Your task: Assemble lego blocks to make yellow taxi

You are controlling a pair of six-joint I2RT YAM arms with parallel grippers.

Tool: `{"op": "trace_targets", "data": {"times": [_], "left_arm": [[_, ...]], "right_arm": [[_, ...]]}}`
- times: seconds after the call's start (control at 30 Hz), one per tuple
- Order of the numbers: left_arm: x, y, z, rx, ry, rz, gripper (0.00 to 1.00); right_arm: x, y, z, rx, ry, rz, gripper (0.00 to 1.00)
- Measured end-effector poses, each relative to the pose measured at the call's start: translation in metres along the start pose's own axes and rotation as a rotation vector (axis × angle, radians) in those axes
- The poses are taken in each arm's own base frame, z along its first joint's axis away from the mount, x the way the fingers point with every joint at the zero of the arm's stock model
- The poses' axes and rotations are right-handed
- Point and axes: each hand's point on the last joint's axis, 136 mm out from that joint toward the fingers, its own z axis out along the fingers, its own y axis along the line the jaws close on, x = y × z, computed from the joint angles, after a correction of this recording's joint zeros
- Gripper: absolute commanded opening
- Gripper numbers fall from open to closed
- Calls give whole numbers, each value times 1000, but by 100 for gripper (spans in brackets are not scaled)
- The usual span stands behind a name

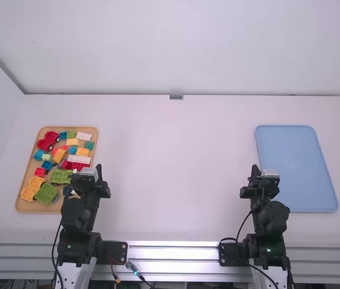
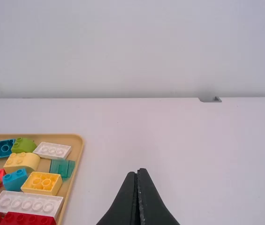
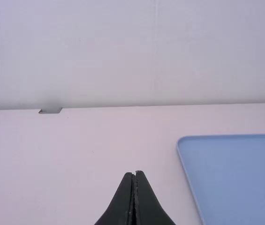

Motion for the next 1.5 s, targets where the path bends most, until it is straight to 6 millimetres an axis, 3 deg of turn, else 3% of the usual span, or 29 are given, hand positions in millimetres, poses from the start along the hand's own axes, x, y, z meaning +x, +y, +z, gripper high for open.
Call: {"op": "trace_targets", "data": {"times": [0.57,0.9,1.27,1.5], "left_arm": [[5,3,2,-19,74,9,12],[-23,16,5,-94,132,62,28],[-47,34,21,-193,252,145,50],[-65,65,33,-270,358,163,64]], "right_arm": [[5,0,4,-2,47,-4,12],[-26,1,11,-8,48,-17,28],[-62,2,34,-16,53,-39,50],[-82,1,55,-19,60,-52,64]]}}
